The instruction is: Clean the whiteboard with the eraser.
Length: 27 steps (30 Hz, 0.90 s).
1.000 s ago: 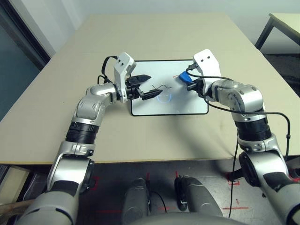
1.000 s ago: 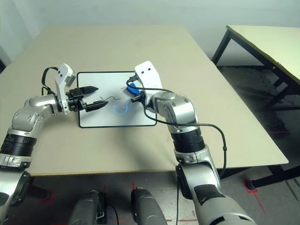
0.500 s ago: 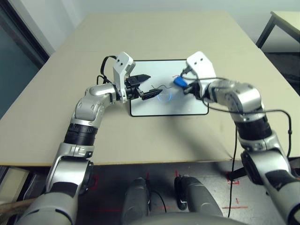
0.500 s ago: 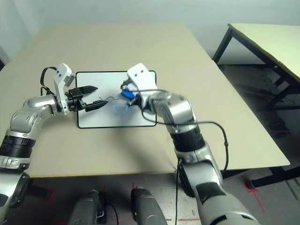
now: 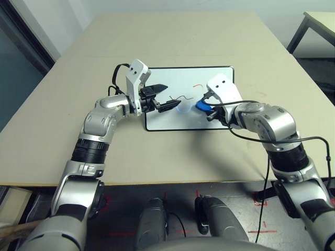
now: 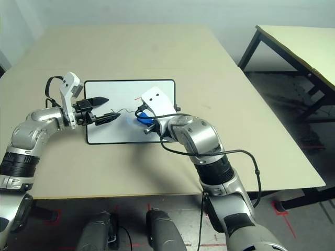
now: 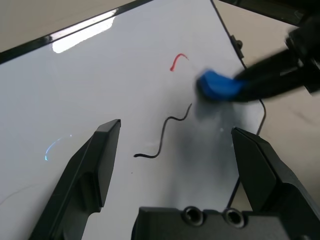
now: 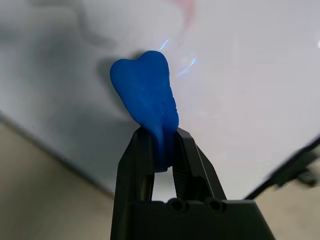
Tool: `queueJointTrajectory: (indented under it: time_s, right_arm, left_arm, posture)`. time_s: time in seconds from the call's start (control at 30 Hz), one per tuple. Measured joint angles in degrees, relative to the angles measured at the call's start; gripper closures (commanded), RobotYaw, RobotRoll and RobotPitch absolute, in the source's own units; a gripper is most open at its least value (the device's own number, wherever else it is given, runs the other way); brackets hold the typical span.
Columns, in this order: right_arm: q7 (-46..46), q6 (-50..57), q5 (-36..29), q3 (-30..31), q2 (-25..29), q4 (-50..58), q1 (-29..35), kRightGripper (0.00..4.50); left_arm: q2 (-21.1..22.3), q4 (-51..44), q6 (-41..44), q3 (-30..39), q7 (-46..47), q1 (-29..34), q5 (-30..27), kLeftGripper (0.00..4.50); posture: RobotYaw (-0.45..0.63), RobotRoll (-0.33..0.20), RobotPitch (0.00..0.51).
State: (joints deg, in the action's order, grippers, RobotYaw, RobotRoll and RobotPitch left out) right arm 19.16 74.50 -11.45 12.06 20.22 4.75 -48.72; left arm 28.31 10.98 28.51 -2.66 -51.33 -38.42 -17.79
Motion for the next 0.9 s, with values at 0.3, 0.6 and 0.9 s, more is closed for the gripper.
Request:
queueJointTrajectory:
  time_s: [0.3, 0.6, 0.9]
  right_arm:
    - [-0.5, 0.9, 0.6, -0.8, -0.7, 2.2, 1.2, 3.99]
    - [-0.2, 5.1, -0.7, 1.9, -2.0, 5.6, 2.2, 3.99]
    - [-0.9, -1.1, 1.3, 0.6, -2.7, -3.0, -6.4, 3.99]
  left_arm:
    - [0.1, 0.0, 0.1, 0.0, 0.0, 0.0, -0.2, 0.00]
    - [0.1, -0.3, 0.3, 0.0, 0.1, 0.1, -0.2, 0.00]
    - [0.1, -0.9, 0.5, 0.0, 0.2, 0.1, -0.2, 0.00]
  posture:
    - [-0.10, 0.000, 0.128]
    - [-0.10, 0.000, 0.129]
    - [-0.09, 0.000, 0.120]
